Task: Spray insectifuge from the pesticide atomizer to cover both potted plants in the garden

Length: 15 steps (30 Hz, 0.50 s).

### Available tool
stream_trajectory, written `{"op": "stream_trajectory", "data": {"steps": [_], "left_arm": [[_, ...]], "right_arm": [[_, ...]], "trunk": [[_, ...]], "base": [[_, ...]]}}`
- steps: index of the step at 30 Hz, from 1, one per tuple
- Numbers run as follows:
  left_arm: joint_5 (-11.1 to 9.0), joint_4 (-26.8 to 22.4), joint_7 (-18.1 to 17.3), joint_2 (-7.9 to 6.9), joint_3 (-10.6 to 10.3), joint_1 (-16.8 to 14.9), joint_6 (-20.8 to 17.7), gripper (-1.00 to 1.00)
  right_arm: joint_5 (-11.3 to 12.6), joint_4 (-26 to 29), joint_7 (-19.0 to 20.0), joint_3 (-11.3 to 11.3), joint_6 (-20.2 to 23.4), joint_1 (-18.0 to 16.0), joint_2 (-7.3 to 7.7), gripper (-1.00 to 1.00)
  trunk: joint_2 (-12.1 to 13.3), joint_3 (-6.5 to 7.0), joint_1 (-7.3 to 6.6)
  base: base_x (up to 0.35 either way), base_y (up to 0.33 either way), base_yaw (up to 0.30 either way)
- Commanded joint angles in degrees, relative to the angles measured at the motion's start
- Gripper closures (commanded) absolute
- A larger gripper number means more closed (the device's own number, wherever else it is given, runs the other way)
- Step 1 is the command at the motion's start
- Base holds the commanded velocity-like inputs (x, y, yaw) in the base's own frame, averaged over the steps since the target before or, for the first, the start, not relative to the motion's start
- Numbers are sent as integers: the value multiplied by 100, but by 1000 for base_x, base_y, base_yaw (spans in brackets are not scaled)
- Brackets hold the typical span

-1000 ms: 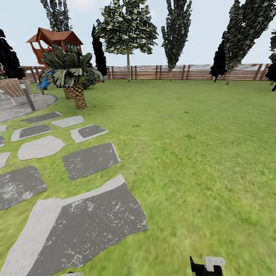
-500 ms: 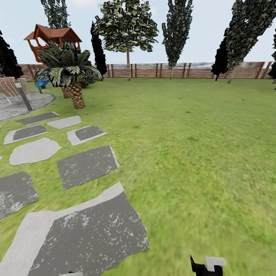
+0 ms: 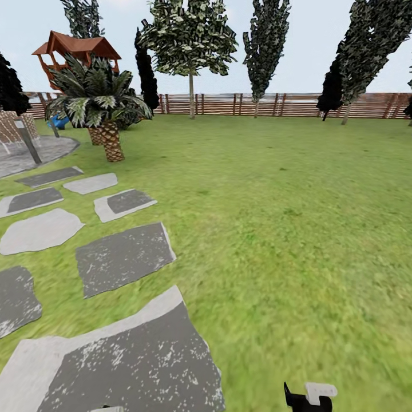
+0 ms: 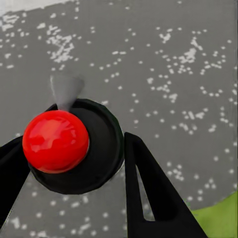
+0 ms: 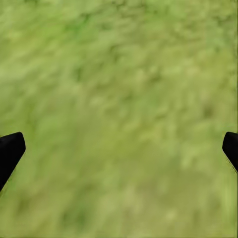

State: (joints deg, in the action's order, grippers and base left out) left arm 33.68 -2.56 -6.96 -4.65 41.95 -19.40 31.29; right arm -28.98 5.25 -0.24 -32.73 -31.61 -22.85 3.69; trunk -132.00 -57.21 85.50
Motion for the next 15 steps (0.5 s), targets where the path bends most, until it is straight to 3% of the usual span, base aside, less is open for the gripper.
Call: {"op": "stream_trajectory", "data": {"steps": [1,15], "left_arm": [[7,1,-42,-1,50,-2,9,100],[7,1,-43,-1,50,-2,9,100]], "right_arm": [[-56,-6,-2,-47,-20,-5,0,-100],[-18,-13,-11,-49,-185,0,2,-100]], "trunk": [[-2,-5,2],[-2,-5,2]], "base": [[340,0,0],[340,0,0]]}}
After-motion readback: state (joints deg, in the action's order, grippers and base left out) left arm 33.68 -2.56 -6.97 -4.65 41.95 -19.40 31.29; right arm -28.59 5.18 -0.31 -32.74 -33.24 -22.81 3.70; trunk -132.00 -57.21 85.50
